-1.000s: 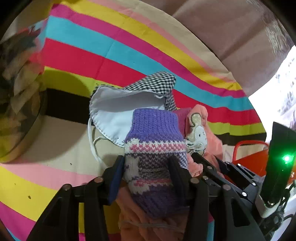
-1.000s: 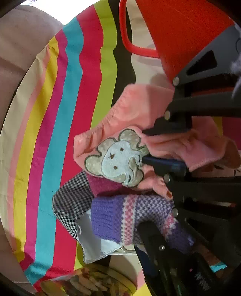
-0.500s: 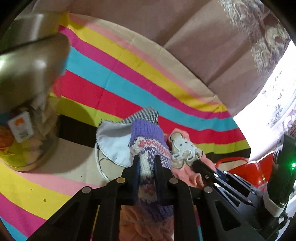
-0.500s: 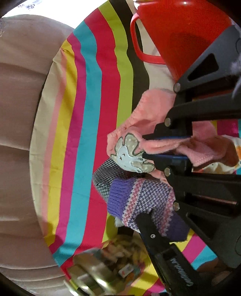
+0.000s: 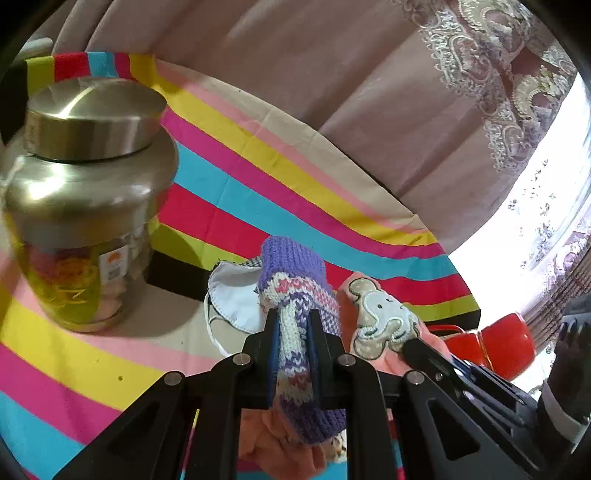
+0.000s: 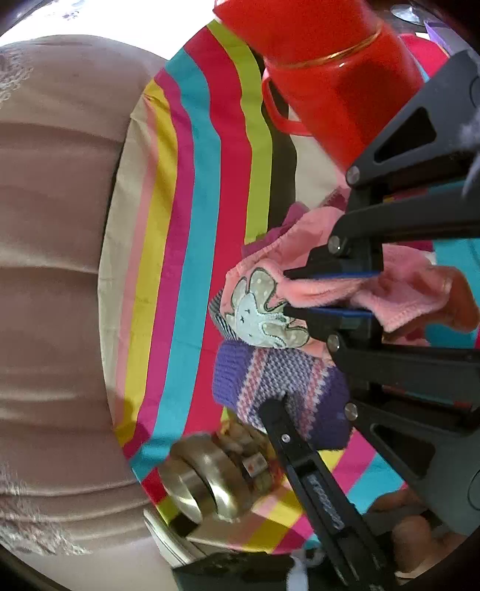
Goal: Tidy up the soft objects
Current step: 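Lift the purple sock with the left tool while the right tool lifts the pink cloth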
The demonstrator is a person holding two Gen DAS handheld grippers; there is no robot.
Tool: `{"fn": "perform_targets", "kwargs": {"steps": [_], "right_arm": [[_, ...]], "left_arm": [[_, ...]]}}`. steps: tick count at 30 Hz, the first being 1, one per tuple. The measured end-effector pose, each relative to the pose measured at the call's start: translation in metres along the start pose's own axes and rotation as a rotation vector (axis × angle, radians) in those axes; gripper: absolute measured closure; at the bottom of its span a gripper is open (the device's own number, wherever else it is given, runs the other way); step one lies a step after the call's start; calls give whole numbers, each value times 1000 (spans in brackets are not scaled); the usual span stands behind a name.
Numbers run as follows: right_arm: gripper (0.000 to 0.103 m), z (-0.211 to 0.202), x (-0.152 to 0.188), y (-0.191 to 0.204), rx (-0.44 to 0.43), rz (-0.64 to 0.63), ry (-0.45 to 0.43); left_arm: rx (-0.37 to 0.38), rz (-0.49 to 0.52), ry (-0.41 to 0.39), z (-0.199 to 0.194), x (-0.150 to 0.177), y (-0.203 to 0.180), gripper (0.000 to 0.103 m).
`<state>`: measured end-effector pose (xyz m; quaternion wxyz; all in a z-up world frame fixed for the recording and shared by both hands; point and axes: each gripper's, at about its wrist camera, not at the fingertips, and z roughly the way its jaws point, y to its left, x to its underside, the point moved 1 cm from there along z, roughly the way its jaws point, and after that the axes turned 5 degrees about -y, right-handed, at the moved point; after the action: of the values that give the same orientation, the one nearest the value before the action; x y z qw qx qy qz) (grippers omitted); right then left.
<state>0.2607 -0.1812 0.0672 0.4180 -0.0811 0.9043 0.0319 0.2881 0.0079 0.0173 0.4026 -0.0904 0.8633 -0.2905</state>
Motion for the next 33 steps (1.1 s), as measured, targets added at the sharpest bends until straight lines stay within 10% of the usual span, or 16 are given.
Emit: {"fn": "perform_targets", "kwargs": {"steps": [33], "right_arm": [[88, -164, 124, -111, 112, 76, 50]], "left_arm": [[176, 161, 167, -84, 125, -129, 88]]}}
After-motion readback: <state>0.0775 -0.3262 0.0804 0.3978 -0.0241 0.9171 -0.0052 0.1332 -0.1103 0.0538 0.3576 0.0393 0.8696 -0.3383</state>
